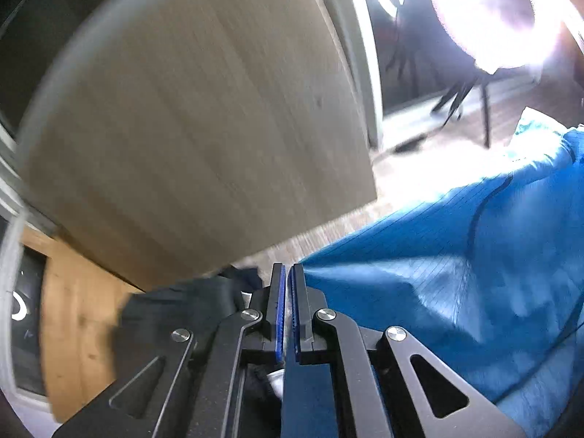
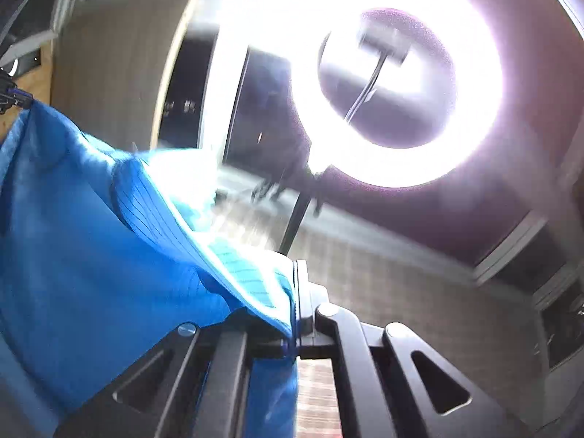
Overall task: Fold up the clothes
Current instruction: 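Lower the held coat onto the rug with both grippers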
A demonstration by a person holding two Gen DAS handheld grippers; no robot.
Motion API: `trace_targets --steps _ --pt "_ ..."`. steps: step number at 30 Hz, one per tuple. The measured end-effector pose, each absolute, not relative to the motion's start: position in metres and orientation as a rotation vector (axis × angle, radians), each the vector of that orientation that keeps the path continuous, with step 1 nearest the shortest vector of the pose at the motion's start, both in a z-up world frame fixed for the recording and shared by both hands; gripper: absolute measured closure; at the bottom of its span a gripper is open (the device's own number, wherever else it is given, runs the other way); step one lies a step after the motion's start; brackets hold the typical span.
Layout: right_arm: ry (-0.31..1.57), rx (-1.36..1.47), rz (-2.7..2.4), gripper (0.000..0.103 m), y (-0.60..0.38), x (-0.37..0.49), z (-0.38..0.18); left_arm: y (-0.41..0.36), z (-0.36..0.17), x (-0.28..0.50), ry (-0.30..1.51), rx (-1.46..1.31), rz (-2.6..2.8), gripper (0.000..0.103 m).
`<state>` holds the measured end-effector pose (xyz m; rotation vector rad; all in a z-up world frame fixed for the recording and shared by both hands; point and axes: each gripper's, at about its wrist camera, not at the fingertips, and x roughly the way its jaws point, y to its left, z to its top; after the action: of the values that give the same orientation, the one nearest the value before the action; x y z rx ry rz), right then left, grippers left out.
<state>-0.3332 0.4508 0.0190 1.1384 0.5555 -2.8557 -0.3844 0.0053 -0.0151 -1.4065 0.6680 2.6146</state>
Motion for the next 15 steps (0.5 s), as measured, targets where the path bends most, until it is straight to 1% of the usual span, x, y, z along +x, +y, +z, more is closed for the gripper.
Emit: trace_targets --steps 2,4,6,7,9,11,12,13,14,15 --pt "0.595 1.166 -2.847 0.102 0.454 -0.353 -0.002 0.004 -0.041 -0.406 0.632 -1.463 2.611 0.103" --pt "0.616 1.188 -2.846 0.102 0.466 -0.369 -0.028 0.0 -0.054 -0.422 0.591 -1.489 2.619 0.103" --pt "0.621 1.205 -2.848 0.102 0.469 -0.381 -0.04 0.004 -0.065 -0.432 0.594 -1.506 2.598 0.103" --pt "0.657 1.232 -2.846 0.102 0.468 -0.384 -0.05 0.009 -0.07 -0.431 0.59 -1.518 2.576 0.102" --pt "0.736 1.298 -2.836 0.102 0.468 -0.388 -0.074 0.017 -0.082 -0.427 0.566 -1.544 2.521 0.098" --pt "0.762 1.41 -2.78 0.099 0.471 -0.403 -0.095 0.022 -0.097 -0.424 0.528 -1.584 2.44 0.095" --pt "0.773 1.467 -2.749 0.093 0.474 -0.411 -0.105 0.026 -0.101 -0.419 0.549 -1.589 2.417 0.083" --pt "0.738 1.504 -2.725 0.089 0.477 -0.415 -0.11 0.03 -0.105 -0.412 0.584 -1.585 2.398 0.066" --pt "0.695 1.537 -2.702 0.077 0.481 -0.417 -0.113 0.034 -0.108 -0.407 0.618 -1.574 2.388 0.057" --pt "0.652 1.57 -2.678 0.059 0.485 -0.42 -0.117 0.038 -0.113 -0.408 0.643 -1.563 2.388 0.046"
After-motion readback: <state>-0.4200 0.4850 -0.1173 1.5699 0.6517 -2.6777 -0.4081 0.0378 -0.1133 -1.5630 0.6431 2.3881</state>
